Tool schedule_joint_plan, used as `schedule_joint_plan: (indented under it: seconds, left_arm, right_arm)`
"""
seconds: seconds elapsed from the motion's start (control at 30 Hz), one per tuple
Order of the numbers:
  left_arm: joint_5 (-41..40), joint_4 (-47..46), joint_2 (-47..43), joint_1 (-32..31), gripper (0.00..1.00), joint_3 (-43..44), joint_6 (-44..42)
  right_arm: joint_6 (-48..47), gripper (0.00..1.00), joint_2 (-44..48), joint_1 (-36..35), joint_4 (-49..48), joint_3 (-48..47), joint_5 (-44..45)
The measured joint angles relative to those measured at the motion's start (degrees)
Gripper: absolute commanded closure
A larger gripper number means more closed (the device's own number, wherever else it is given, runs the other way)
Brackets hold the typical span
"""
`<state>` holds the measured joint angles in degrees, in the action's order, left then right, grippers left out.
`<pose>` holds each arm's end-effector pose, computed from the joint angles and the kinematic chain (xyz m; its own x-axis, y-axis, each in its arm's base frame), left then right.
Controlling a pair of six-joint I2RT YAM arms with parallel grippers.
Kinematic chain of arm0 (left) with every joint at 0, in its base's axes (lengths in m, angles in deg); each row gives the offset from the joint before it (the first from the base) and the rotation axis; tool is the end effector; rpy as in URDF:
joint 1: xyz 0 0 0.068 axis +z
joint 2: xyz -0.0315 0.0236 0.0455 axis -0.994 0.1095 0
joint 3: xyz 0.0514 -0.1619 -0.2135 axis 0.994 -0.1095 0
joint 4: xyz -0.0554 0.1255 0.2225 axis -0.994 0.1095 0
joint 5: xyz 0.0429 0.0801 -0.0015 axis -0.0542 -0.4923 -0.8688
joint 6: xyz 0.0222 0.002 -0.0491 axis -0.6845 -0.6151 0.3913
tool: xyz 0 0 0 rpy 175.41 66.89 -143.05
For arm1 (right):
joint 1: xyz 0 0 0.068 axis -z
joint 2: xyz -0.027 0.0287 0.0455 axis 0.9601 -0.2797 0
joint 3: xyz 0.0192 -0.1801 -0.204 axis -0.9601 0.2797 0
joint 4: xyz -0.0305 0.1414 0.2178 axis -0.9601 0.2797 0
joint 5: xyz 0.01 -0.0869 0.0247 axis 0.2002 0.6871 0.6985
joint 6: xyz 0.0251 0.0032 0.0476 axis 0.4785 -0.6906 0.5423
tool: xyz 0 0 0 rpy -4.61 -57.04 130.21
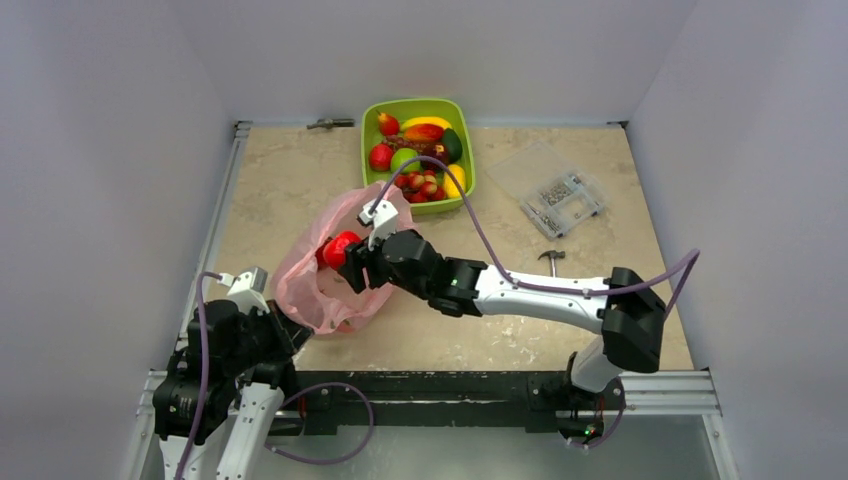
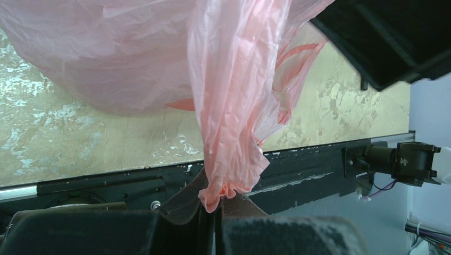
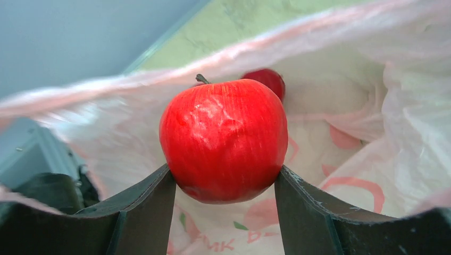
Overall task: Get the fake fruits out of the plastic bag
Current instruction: Take out the fake fruit from the plastic bag, then place the fake fruit in the bin.
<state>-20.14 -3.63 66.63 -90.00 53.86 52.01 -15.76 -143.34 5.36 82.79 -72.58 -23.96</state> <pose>0.0102 -0.0120 0.2944 -0.7090 -0.4126 -0.5719 -0.0274 0.8265 -0.5623 0.1502 0.3516 0.2932 -0.3963 -0.0691 -0.9155 -0.6939 0.6755 0.2494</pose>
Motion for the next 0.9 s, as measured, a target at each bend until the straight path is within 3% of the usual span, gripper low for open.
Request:
schedule_joint_plan:
  seconds: [0.5, 0.67, 0.9]
  left_arm:
    - [0.85, 0.0, 0.02, 0.0, 1.0, -0.07, -0.44]
    - [1.44, -0.04, 0.13, 0.0, 1.0, -0.13, -0.46]
    - [2.01, -0.44, 0.42, 0.0, 1.0, -0.39, -0.66]
  right_arm:
    - [-4.2, 1.0, 6.38, 0.94, 1.66, -9.25, 3.61]
    - [-4.57, 1.0, 6.86, 6.73, 2.21, -12.72, 4.9]
    - [-4.79, 1.0, 0.9, 17.79, 4.09, -25.16, 7.39]
